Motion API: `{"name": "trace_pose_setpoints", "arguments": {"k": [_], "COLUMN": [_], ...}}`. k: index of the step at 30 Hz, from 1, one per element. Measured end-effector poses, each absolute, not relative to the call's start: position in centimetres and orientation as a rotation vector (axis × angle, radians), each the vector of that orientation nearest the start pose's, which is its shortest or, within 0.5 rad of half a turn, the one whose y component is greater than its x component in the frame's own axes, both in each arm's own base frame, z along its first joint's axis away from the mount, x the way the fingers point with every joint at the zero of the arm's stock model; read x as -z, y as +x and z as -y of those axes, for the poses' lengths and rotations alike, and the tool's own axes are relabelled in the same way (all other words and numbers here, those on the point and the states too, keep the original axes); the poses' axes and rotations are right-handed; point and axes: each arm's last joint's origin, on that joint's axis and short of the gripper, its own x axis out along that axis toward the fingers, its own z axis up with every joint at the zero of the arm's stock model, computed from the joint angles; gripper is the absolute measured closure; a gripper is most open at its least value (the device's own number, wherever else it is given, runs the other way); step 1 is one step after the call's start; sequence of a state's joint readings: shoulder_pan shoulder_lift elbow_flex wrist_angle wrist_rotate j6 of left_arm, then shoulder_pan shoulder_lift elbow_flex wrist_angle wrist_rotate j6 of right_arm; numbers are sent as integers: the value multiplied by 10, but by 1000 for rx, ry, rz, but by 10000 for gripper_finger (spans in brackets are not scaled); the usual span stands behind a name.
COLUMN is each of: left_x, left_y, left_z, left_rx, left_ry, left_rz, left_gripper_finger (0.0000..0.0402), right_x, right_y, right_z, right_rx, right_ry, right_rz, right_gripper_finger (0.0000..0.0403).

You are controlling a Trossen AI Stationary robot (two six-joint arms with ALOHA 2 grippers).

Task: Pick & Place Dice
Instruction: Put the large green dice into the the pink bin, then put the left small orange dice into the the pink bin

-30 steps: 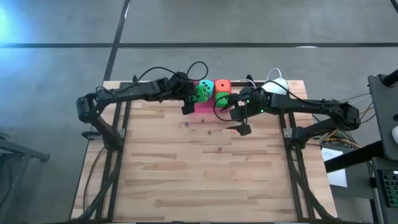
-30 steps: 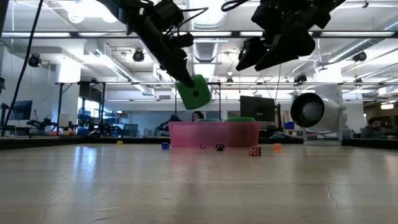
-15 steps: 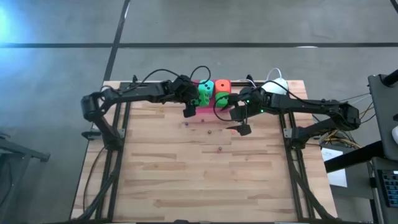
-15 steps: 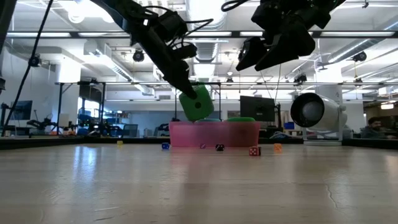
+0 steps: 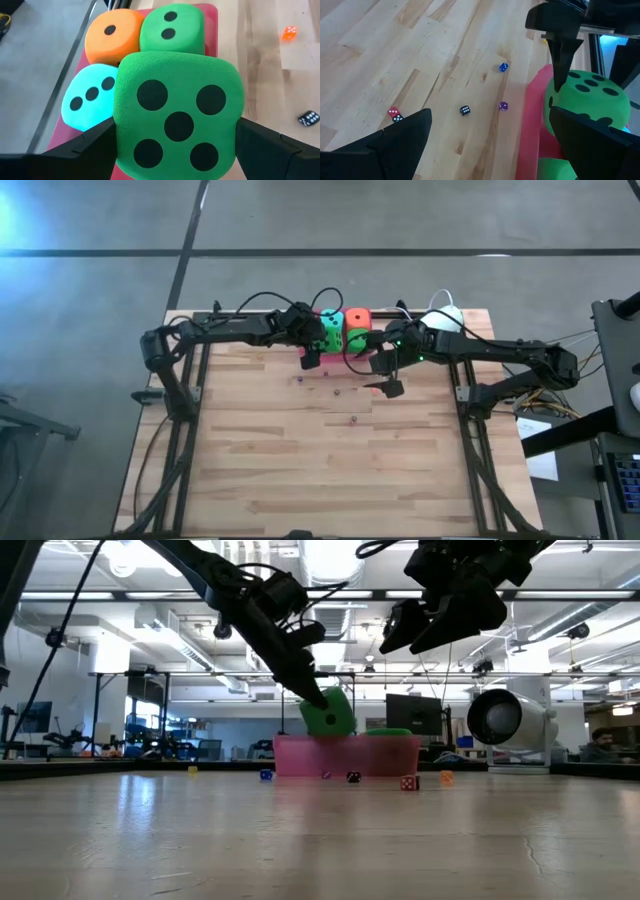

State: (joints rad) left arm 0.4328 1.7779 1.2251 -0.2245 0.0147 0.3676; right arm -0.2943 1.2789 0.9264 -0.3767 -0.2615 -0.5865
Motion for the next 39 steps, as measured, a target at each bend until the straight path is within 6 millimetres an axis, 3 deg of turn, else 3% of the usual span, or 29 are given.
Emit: {"name": "trace_pose_setpoints", "arguments": {"k": [6,12,19,31,39], "left_x": [-217,-214,-216,-219,-251], "left_y": [348,346,348,350,338], "left_z": [-160,-159,-159,-160,-155], "left_rx": [-250,-247,-237,-244,-263], "left_ry": [172,165,136,146,160], "left_rz": [-819,-847,-820,-786,-751], "left_gripper_finger": [61,12,4,39,53], "right_x": [-264,-264,-264,-264,-264], "right_y": [257,257,257,257,257], "right_z": [70,70,70,70,70], "right_rx": [-173,-173,-174,-174,-173], "right_ry": [-360,-361,-362,-361,-360], "right_rz": [-683,-683,-683,-683,-683], "right_gripper_finger": [3,3,3,3,3]}}
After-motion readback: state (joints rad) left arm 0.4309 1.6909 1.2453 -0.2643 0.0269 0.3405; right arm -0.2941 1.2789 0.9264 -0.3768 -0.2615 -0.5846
